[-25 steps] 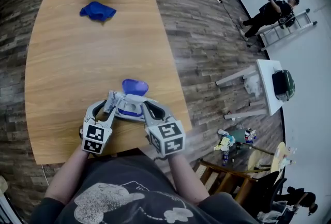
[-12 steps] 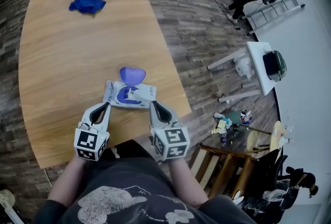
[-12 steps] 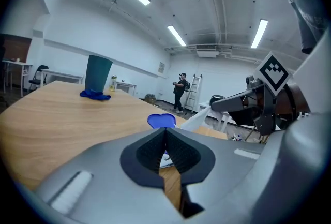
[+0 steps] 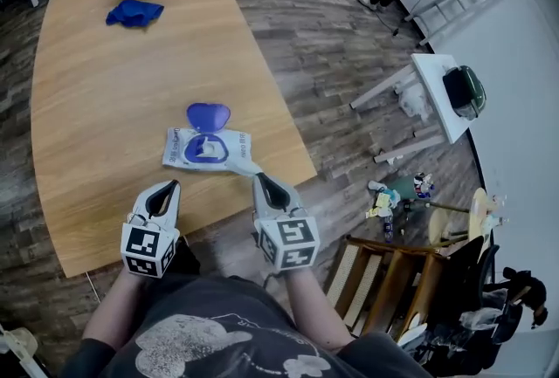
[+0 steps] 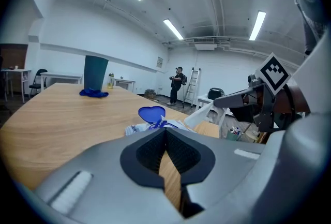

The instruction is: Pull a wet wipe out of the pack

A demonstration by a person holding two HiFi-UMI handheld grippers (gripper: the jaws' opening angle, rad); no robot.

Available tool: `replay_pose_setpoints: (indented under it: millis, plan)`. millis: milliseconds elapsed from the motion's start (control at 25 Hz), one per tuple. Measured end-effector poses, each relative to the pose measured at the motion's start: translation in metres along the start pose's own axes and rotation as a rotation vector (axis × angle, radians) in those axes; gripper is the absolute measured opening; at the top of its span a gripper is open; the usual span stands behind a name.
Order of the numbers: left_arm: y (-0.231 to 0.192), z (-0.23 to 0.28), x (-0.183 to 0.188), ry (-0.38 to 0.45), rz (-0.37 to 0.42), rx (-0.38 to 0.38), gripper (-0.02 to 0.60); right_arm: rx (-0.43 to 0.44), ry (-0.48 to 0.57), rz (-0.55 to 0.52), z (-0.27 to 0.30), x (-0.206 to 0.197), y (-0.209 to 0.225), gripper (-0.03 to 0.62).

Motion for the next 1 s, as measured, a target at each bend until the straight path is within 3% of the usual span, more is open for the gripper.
replay_pose_setpoints:
  millis: [480, 1000]
  plan:
    - [0.080, -0.052, -0.009, 0.031, 0.036, 0.060, 0.018, 0.096, 0.120, 0.102, -0.108, -0.056, 0.010, 0.006]
    - [0.163, -0.148, -0.042, 0.088, 0.032, 0.123, 0.018, 0.135, 0.214, 0.041, -0.221, -0.092, -0.002, 0.006]
Point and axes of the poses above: the fingertips, and each gripper's own axes: z forward along the fingers, y to its right, x out of its top, the point moved 10 cm from there along -z, backward along the fingers, and after that the axes turned 7 degrees about x, right-handed, at the moved point
